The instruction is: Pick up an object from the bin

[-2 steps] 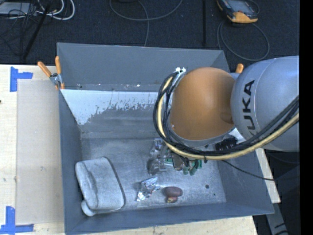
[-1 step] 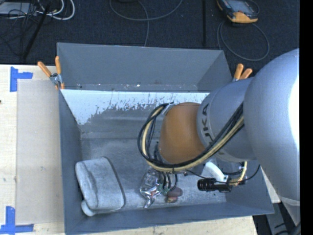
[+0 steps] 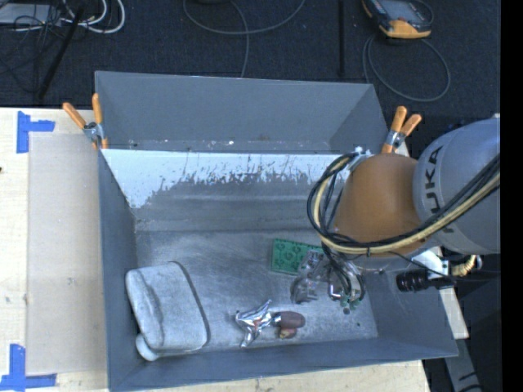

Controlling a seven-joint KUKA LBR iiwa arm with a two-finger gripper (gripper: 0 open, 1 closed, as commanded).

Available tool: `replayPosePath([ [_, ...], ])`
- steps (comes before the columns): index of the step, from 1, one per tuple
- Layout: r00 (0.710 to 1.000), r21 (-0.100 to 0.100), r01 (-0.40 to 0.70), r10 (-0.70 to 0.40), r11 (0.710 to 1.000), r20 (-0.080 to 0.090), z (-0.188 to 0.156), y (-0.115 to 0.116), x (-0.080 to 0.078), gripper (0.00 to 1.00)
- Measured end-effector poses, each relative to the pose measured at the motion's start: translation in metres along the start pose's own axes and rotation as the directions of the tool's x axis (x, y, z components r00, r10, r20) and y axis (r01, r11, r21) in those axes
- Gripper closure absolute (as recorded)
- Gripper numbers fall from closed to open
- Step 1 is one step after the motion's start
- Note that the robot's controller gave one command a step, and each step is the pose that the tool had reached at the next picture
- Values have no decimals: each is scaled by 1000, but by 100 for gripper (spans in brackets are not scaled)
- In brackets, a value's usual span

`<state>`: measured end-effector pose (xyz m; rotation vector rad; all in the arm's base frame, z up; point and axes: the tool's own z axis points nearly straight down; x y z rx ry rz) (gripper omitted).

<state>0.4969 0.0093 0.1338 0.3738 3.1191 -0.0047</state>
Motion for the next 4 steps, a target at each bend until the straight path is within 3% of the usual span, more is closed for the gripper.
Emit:
replayPosePath([
  [1,999,-4,35,-35,999,1,-45,5,13,100],
  [2,881,-5,474,-474,881,-4,15,15,-5,100],
  [3,756,-4,654,-654,756,0,58,36,-27,100],
  [4,758,-3,652,-652,758,7,58,36,-29,0],
])
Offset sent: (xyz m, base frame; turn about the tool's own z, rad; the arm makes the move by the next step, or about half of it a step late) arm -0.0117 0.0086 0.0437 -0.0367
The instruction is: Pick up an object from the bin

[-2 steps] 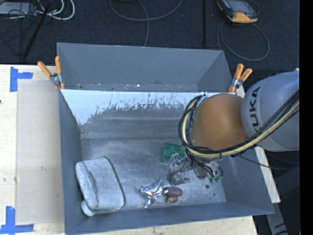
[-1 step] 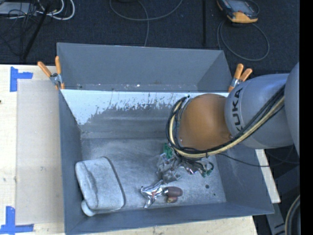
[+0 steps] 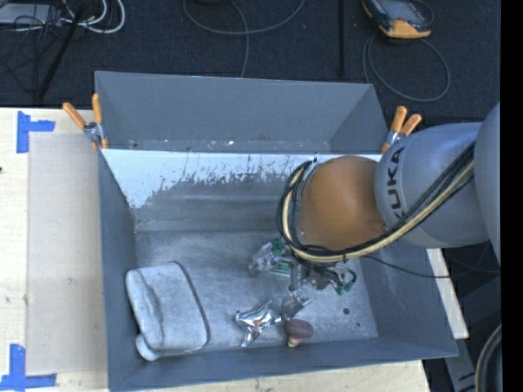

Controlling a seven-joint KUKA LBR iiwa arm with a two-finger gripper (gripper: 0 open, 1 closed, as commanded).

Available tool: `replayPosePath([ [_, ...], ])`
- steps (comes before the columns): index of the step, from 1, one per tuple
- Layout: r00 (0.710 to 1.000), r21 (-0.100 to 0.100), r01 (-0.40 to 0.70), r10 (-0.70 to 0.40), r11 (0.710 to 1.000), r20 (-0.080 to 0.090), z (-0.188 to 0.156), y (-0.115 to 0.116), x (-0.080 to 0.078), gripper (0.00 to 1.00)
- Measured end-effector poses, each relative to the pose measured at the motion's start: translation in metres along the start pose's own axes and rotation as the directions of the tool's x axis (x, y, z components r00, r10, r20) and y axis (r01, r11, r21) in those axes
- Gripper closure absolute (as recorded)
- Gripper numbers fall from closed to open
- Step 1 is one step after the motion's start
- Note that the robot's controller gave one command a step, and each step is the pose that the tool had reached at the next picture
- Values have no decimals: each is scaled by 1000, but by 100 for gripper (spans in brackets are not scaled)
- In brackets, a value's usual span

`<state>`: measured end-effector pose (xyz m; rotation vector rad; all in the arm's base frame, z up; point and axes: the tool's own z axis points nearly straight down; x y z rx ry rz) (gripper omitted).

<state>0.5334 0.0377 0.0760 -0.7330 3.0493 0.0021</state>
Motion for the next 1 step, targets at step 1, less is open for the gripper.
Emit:
replayPosePath([
  [1,977,4,214,-214,977,4,3,31,32,0],
])
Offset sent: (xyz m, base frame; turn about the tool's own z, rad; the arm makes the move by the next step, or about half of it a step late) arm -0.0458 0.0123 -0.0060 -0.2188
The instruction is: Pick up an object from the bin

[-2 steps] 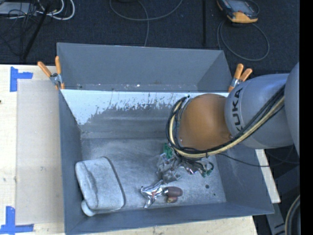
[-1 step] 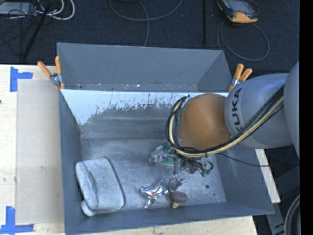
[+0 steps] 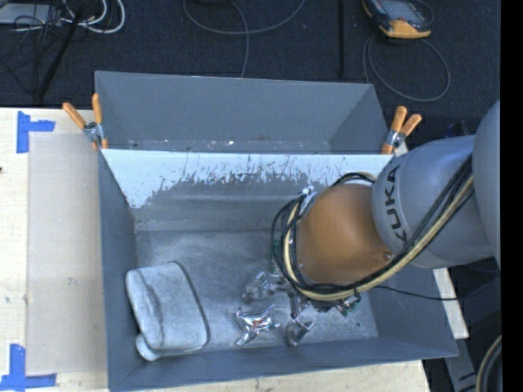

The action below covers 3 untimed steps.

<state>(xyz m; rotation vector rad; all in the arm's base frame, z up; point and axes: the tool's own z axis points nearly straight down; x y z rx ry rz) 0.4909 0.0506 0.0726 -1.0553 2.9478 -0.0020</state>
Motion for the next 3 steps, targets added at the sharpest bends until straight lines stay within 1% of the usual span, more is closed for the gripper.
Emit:
replayPosePath([
  [1,1000,-5,-4,4,1000,-13,0,0,3,100],
  [2,891,-8,454,-454,891,-5,-118,-27,22,100],
  [3,878,-2,478,-478,878,-2,-195,-36,18,100],
])
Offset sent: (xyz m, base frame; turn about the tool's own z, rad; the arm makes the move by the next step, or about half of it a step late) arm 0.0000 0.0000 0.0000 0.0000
